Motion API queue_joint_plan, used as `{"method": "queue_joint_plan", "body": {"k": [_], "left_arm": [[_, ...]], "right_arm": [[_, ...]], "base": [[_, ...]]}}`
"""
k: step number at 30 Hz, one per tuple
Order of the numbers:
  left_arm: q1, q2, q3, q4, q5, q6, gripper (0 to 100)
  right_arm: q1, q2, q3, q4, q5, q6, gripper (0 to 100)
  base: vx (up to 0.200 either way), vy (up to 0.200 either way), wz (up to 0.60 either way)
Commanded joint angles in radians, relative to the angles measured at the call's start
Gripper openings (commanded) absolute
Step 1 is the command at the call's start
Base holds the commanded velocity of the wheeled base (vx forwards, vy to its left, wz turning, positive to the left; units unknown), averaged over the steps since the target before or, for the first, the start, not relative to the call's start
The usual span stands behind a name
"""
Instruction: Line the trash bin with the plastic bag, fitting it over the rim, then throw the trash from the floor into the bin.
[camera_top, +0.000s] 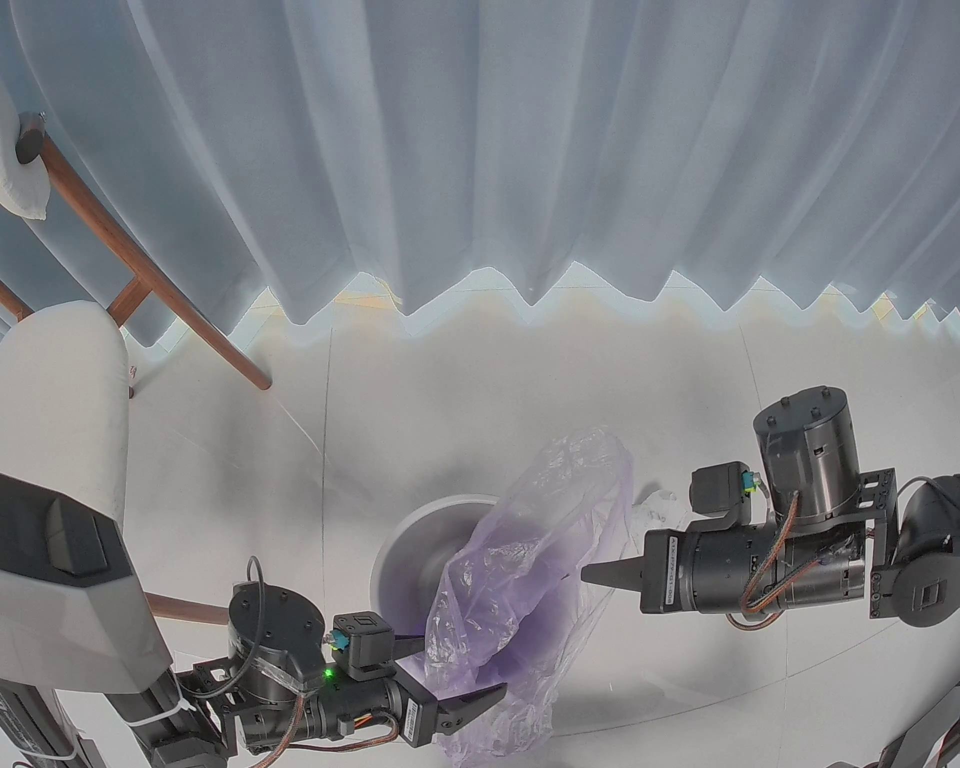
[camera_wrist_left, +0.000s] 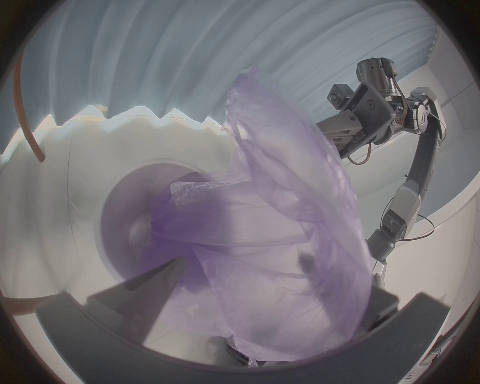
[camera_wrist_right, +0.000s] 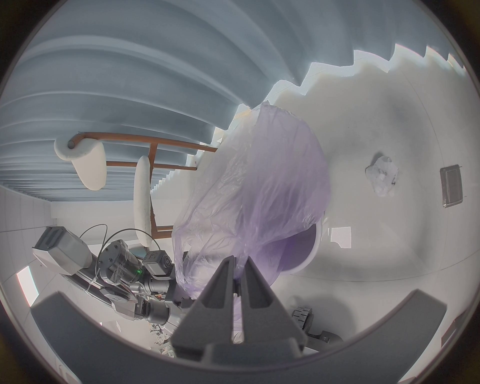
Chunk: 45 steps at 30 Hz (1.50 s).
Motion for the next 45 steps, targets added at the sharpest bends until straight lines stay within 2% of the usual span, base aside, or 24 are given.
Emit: {"method": "queue_joint_plan", "body": {"k": [1,15,24,32,36,41,45], "left_arm": [[-0.001,0.014,0.001,0.0,0.0,0.0,0],[0.012,0.032,-0.012,-0.037,-0.003,-0.024,0],[0.048,-0.011,-0.028,-0.019,0.015,-0.04,0],[0.086,-0.002,-0.074,-0.013,0.051,-0.04,0],[0.081,-0.014,-0.087,-0.014,0.057,-0.064,0],[0.106,-0.023,-0.122,-0.002,0.069,-0.103,0],[0.129,-0.006,-0.15,0.092,0.086,-0.103,0]], "right_arm": [[-0.001,0.004,0.001,0.0,0.001,0.0,0],[0.001,0.021,0.001,0.0,0.011,0.003,0],[0.01,0.075,0.008,-0.006,0.06,0.01,0],[0.001,0.076,0.021,-0.098,0.057,0.043,0],[-0.054,0.053,0.02,-0.132,0.059,0.043,0],[-0.079,0.048,0.009,-0.132,0.06,0.044,0],[-0.077,0.125,0.017,-0.135,0.073,0.038,0]], "base": [[0.0,0.0,0.0],[0.0,0.0,0.0],[0.0,0.0,0.0],[0.0,0.0,0.0],[0.0,0.0,0.0],[0.0,0.0,0.0],[0.0,0.0,0.0]]}}
